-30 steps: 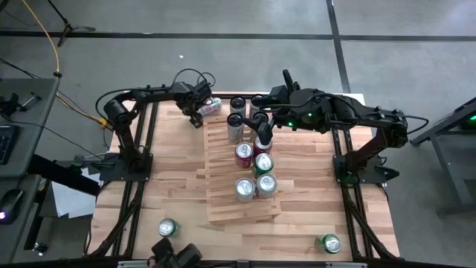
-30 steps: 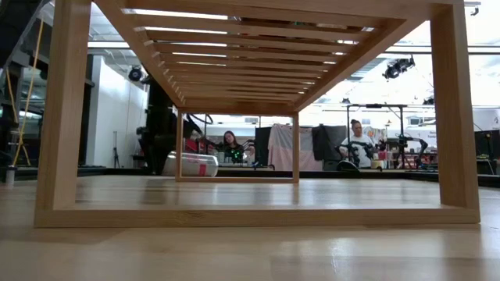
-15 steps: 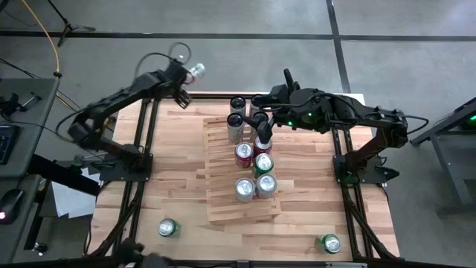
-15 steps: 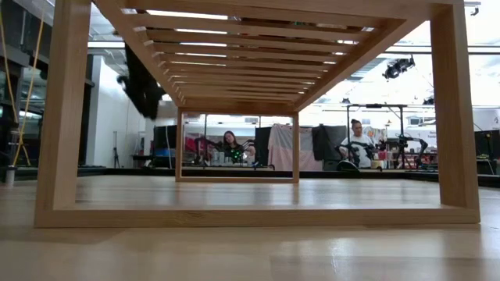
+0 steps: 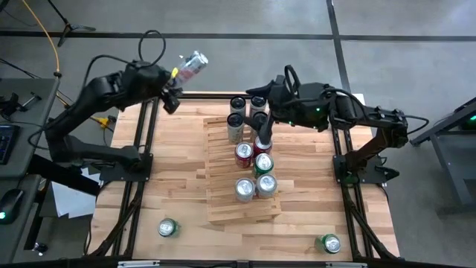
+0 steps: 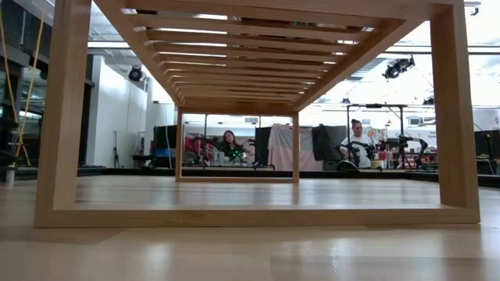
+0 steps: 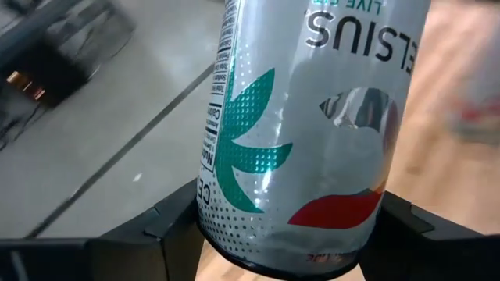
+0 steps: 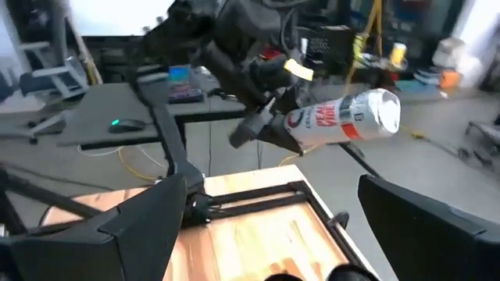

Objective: Place canned beverage on shelf
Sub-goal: Put the white pink can on the shelf

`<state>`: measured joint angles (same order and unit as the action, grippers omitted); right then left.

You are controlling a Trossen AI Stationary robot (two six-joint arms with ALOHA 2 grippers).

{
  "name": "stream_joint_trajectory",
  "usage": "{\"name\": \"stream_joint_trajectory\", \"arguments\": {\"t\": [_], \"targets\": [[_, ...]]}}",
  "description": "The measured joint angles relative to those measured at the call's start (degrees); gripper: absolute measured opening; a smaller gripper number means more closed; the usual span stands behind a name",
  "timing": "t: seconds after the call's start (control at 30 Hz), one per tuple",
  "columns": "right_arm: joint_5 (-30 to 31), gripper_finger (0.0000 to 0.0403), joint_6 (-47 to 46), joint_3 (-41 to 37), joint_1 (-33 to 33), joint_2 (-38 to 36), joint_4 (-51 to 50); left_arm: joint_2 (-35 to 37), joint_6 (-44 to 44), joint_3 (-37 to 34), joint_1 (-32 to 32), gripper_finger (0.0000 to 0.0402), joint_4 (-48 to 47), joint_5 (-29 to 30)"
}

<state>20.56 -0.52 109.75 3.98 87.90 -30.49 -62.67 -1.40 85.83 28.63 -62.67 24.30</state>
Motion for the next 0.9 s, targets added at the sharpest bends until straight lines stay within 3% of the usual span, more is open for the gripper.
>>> {"name": "stream_joint_trajectory", "arguments": {"t": [0.23,0.5,0.7,0.9], "targets": [[-0.33,0.0364,4.59,0.00,0.04,0.00,0.69,-2.15,2.88,9.23,-18.07,0.0240,-2.15,4.62],[-3.12,0.0364,5.52,0.00,-1.47,0.17,2.20,-10.27,-1.62,11.83,-33.82,0.0240,-1.55,12.14],[-8.97,0.0364,4.33,0.00,-1.43,1.00,0.96,-15.78,-5.16,11.81,-38.68,0.0240,1.28,15.57],[-9.91,0.0364,2.04,0.00,-1.41,1.31,-3.96,-16.90,-5.32,11.81,-39.26,0.0242,1.35,18.53]]}}
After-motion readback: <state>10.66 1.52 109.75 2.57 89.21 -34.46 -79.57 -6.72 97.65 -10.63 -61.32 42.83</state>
